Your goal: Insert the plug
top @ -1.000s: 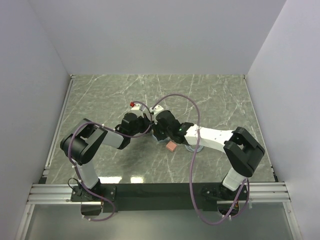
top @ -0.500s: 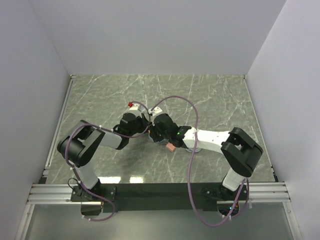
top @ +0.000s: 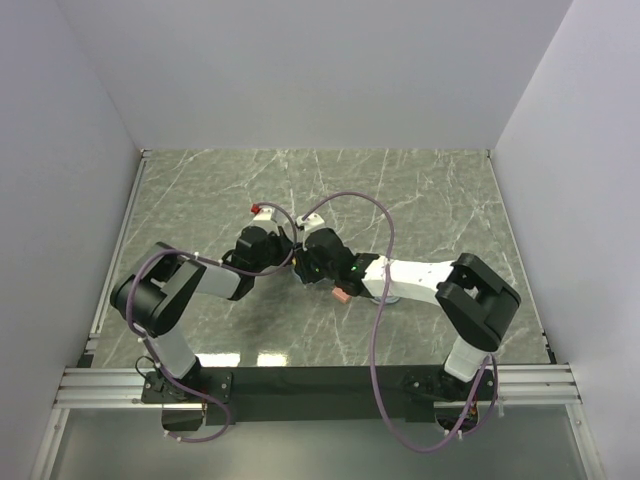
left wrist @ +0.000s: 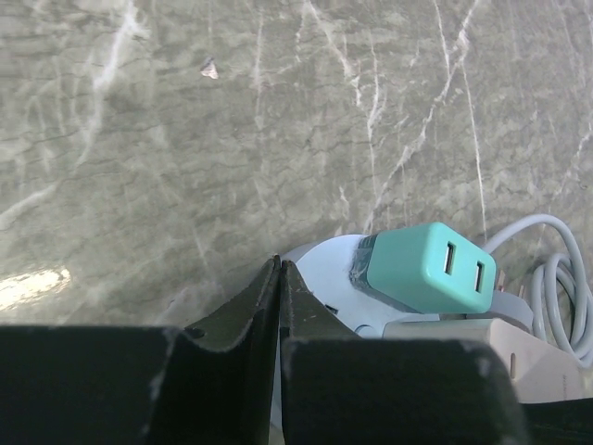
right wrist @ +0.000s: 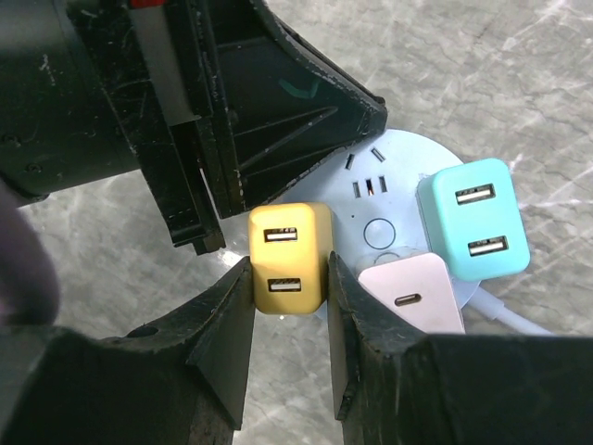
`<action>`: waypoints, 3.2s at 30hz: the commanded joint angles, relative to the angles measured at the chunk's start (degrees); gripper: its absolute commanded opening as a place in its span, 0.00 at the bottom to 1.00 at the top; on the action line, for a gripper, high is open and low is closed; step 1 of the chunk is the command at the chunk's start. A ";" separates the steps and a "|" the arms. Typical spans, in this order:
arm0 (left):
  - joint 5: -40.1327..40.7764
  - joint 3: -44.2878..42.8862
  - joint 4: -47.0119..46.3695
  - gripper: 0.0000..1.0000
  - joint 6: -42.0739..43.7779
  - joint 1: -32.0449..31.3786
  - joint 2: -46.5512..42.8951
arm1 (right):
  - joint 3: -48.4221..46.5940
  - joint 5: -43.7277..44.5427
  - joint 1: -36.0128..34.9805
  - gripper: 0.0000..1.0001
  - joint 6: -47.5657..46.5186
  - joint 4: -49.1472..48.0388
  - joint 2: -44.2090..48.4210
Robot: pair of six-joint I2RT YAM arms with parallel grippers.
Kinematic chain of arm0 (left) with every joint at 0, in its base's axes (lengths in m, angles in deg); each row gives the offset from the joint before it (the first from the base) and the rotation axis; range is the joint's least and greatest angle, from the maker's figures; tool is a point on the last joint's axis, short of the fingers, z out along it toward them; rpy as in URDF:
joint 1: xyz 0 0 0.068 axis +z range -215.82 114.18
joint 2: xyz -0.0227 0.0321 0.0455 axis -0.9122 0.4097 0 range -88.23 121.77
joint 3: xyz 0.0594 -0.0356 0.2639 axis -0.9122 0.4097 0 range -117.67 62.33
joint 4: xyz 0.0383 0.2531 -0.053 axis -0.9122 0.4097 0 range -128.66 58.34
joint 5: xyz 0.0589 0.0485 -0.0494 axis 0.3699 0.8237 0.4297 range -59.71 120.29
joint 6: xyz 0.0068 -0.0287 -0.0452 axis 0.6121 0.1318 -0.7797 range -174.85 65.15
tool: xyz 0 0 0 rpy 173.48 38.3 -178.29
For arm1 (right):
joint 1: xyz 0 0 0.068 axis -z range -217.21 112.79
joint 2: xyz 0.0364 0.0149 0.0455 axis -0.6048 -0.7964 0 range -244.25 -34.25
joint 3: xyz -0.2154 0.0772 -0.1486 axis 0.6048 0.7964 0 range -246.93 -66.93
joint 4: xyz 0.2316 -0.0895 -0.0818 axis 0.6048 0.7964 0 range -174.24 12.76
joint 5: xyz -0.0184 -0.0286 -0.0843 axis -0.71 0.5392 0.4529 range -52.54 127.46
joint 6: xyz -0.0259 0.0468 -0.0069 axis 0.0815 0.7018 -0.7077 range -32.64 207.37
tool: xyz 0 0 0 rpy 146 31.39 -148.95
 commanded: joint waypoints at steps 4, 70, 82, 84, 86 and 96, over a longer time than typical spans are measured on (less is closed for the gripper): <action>-6.02 1.37 -0.25 0.09 0.07 -2.28 -3.38 | 6.69 -11.03 -2.49 0.00 7.57 19.47 -15.01; -2.58 21.15 -22.04 0.07 -10.22 2.37 -7.69 | 4.50 -10.68 -5.65 0.00 11.18 22.37 -22.66; -3.99 21.15 -27.66 0.04 -11.01 1.67 0.31 | 4.23 -11.73 -5.65 0.00 11.70 22.03 -25.30; -2.50 21.15 -26.96 0.04 -10.74 1.06 1.01 | 4.41 -12.61 -5.65 0.00 11.70 21.50 -25.82; -1.18 20.80 -25.30 0.03 -10.31 0.36 1.10 | 4.84 -13.05 -5.56 0.00 11.88 20.80 -25.83; 4.09 18.51 -18.52 0.01 -9.42 -3.25 5.14 | 8.10 -18.59 -4.24 0.00 13.20 14.29 -27.31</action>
